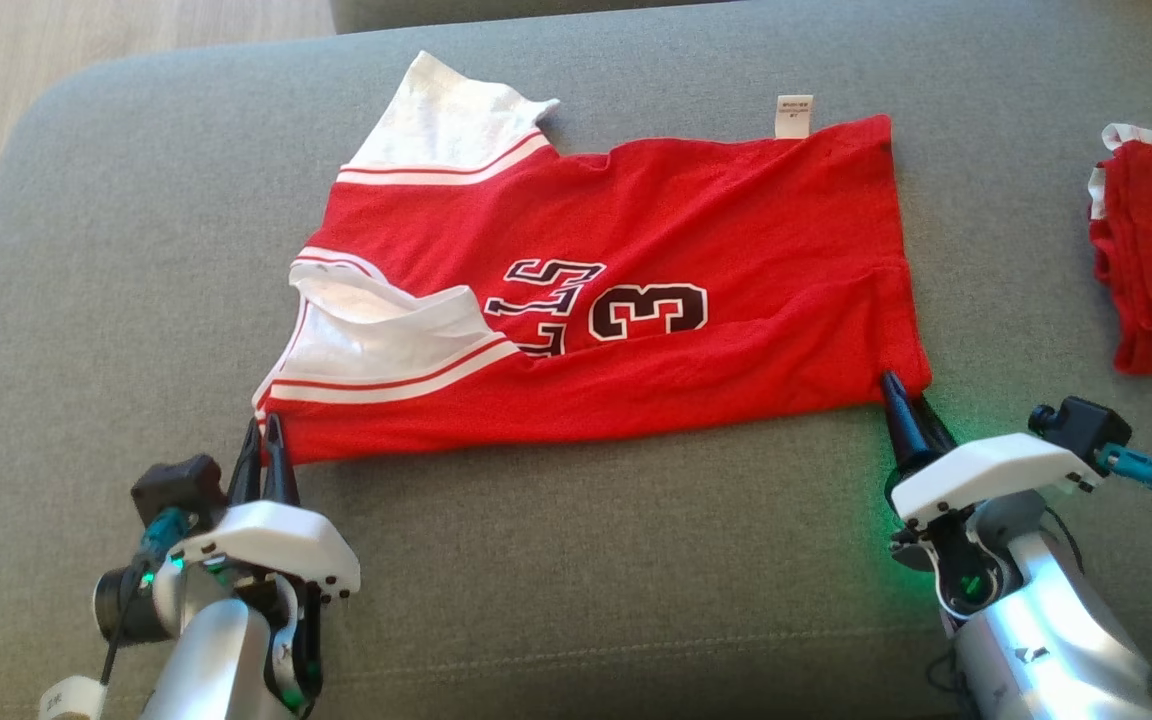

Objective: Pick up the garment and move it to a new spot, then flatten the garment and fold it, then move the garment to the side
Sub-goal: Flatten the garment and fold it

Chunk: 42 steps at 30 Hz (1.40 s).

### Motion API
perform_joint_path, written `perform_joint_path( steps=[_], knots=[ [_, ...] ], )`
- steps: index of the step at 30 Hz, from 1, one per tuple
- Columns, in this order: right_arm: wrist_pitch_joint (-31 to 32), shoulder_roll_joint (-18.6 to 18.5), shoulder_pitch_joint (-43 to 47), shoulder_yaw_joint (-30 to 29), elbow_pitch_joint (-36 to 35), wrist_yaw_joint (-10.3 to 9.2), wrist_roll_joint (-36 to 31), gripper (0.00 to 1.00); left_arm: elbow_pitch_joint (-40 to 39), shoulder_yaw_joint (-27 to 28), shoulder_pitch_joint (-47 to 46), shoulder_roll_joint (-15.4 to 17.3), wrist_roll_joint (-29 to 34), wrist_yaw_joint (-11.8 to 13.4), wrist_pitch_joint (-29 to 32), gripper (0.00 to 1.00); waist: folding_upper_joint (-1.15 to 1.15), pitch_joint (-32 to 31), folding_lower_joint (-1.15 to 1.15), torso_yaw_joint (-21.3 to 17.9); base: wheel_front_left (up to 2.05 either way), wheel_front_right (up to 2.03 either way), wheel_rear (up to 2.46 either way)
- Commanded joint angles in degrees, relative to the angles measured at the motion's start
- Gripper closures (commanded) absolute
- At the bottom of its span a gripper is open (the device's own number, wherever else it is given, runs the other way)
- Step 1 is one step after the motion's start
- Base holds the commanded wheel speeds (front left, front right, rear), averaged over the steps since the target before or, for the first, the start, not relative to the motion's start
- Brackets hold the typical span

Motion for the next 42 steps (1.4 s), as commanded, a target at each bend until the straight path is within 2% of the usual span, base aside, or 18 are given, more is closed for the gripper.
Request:
perform_joint_path(
  steps=[1,16,28,36,37,38,40,41,42],
  knots=[
    [-0.47,0.37,-1.95,1.47,-0.88,-0.02,0.31,1.0,-1.46,1.7,-1.34,0.99,0.75,0.42,-0.77,1.0,0.0,-0.04,0.0,0.02,0.0,0.0,0.0],
    [-3.55,-1.88,1.91,2.61,-0.15,-0.02,3.37,1.0,-1.56,1.87,2.54,2.99,2.25,0.36,-0.77,1.0,0.0,-3.28,0.0,-0.84,0.0,0.0,0.0],
    [-0.44,-4.82,9.3,1.65,-1.7,-0.02,1.79,1.0,-1.3,-1.75,11.42,4.47,3.73,-1.39,0.55,1.0,0.0,-6.85,0.0,-2.62,0.0,0.0,0.0],
    [2.83,-3.99,12.4,-1.52,-4.1,-0.02,-1.85,0.98,-3.71,-2.81,15.28,4.83,2.93,-1.81,3.33,1.0,0.0,-8.22,0.0,-2.99,0.0,0.0,0.0],
    [2.99,-3.8,12.62,-2.33,-4.26,-0.02,-2.47,0.0,-3.9,-3.04,15.59,4.83,2.71,-2.1,4.03,1.0,0.0,-8.36,0.0,-2.97,0.0,0.0,0.0],
    [2.99,-3.8,12.62,-2.33,-4.26,-0.02,-2.47,0.0,-3.9,-3.04,15.59,4.83,2.71,-2.1,4.03,1.0,0.0,-8.36,0.0,-2.97,0.0,0.0,0.0],
    [3.45,-3.31,12.75,-3.77,-4.94,-0.02,-3.77,0.0,-4.64,-3.26,15.9,4.92,2.58,-2.14,4.66,0.42,0.0,-8.66,0.0,-2.88,0.0,0.0,0.0],
    [3.51,-3.14,12.77,-4.46,-5.47,-0.02,-4.63,0.0,-5.24,-3.03,15.91,5.0,2.6,-1.69,4.42,0.07,0.0,-8.78,0.0,-2.85,0.0,0.0,0.0],
    [3.54,-2.99,12.7,-5.21,-6.13,-0.02,-5.58,0.0,-5.8,-2.73,15.89,5.06,2.5,-1.27,4.28,0.0,0.0,-8.79,0.0,-2.84,0.0,0.0,0.0]
  ],
)
